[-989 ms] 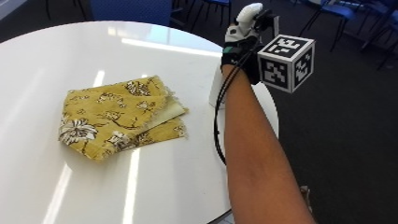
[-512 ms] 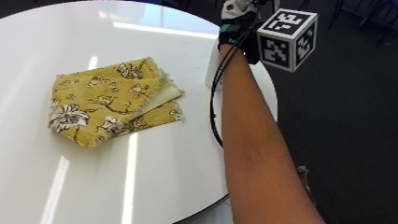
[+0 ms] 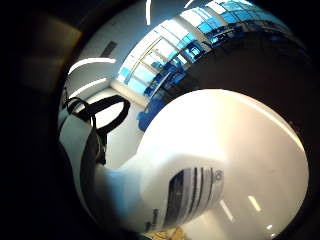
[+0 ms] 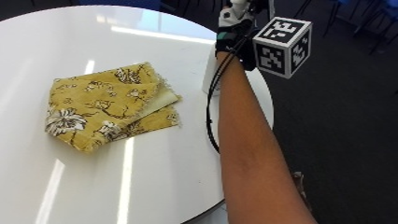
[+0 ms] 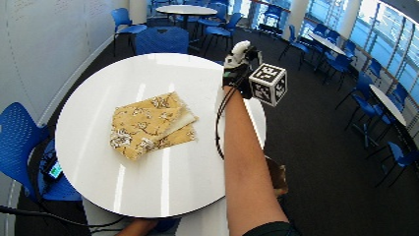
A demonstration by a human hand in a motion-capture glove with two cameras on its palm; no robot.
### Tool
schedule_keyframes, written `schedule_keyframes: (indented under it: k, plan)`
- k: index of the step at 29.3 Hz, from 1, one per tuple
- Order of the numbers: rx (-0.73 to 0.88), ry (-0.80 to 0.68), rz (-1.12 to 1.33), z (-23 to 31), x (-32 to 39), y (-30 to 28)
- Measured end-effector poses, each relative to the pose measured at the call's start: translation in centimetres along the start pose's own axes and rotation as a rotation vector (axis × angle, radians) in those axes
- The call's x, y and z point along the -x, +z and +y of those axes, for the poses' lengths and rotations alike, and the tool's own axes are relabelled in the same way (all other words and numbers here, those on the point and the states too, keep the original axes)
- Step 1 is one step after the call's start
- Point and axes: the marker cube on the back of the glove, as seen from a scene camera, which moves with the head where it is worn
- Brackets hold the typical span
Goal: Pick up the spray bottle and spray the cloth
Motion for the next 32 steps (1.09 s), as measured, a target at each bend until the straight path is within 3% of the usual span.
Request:
schedule_keyframes:
  k: [21,26,32]
  plan:
    - [0.037,0.072,-0.039,1.7,-6.7,-0.4]
    - [0.173,-0.039,-0.110,2.7,-3.9,-1.3]
    - [0.518,-0.137,-0.216,6.6,0.8,-2.4]
